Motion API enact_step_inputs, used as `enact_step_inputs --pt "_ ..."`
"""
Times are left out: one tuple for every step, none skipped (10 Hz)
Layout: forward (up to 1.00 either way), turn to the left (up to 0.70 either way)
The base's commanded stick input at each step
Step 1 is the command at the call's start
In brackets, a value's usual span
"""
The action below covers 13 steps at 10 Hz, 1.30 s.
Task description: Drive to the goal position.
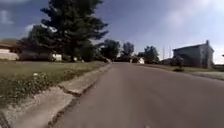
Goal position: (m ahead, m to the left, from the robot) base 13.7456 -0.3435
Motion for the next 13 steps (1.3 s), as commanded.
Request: enact_step_inputs --pt "1.0 0.0" --pt "1.0 0.0" --pt "1.0 0.0" --pt "1.0 0.0" --pt "1.0 0.0" --pt "1.0 0.0" --pt "1.0 0.0" --pt "1.0 0.0" --pt "1.0 0.0" --pt "1.0 0.0" --pt "1.0 0.0" --pt "1.0 0.0" --pt "1.0 0.0"
